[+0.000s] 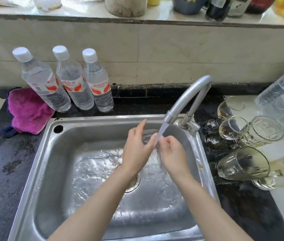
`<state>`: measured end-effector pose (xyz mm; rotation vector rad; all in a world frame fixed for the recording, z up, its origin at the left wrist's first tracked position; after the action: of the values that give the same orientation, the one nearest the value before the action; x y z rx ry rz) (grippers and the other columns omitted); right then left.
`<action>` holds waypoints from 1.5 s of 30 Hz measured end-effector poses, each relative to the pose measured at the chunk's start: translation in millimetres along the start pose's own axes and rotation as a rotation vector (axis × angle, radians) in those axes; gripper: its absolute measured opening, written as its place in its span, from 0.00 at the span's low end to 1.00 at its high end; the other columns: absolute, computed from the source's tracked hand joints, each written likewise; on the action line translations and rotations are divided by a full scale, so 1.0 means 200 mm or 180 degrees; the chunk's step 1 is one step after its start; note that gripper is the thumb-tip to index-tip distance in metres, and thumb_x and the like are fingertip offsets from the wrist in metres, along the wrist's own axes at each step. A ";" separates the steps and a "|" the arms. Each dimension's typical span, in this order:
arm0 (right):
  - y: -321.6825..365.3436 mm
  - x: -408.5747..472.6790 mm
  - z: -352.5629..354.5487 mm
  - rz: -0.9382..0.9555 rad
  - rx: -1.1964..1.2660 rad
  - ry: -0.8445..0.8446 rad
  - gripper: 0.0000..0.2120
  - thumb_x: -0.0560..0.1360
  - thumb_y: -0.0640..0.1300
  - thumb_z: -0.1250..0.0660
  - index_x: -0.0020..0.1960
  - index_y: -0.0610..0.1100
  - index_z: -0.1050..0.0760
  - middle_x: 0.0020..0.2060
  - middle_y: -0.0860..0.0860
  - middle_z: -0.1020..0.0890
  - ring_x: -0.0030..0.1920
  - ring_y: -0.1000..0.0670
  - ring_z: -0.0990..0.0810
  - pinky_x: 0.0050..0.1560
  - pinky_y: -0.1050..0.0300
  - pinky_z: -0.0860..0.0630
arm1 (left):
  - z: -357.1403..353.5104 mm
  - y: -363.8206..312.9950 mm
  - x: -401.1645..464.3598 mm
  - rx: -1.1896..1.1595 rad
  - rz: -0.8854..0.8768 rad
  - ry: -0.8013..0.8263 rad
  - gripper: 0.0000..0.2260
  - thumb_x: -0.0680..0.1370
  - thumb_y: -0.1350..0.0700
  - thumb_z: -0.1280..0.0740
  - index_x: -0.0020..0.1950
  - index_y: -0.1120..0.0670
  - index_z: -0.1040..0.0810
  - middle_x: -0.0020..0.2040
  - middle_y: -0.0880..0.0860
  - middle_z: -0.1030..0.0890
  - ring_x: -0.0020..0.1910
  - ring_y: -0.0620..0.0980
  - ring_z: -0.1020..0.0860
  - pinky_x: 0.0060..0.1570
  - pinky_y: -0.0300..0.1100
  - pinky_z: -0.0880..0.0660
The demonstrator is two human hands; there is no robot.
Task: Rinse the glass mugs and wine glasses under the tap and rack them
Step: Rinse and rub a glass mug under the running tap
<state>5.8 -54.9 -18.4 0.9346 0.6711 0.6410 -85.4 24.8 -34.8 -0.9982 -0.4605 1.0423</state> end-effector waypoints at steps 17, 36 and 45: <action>-0.03 0.01 0.07 -0.0678 0.1570 -0.0341 0.16 0.82 0.50 0.45 0.40 0.42 0.32 0.22 0.55 0.39 0.21 0.56 0.42 0.22 0.63 0.43 | -0.10 -0.02 -0.17 0.0417 -0.0603 -0.0030 0.34 0.76 0.37 0.46 0.77 0.49 0.51 0.71 0.48 0.36 0.68 0.44 0.35 0.61 0.41 0.31; -0.05 -0.04 -0.07 -0.0273 0.0216 -0.0132 0.18 0.83 0.46 0.51 0.69 0.44 0.33 0.64 0.50 0.30 0.66 0.52 0.31 0.64 0.62 0.36 | -0.10 0.06 -0.06 -0.2195 0.1269 0.0503 0.36 0.69 0.25 0.46 0.57 0.52 0.21 0.50 0.54 0.16 0.44 0.54 0.18 0.43 0.48 0.22; -0.01 0.01 -0.11 -0.0487 0.0892 0.0160 0.26 0.79 0.63 0.54 0.66 0.50 0.30 0.55 0.54 0.20 0.59 0.50 0.22 0.55 0.54 0.26 | -0.06 -0.01 -0.18 -0.1206 0.0565 -0.0233 0.23 0.73 0.33 0.44 0.54 0.50 0.28 0.42 0.45 0.22 0.40 0.42 0.23 0.40 0.40 0.27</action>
<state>-9.1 -44.0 -29.9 1.1160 0.8839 0.4418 -92.0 -11.5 -33.5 -1.3590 -0.6546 1.1785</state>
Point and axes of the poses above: each hand's wrist, its own x-axis towards the middle knuckle, its own z-axis out of the back of the hand, y = z × x, the point moved 3 cm from there along x, towards the middle knuckle
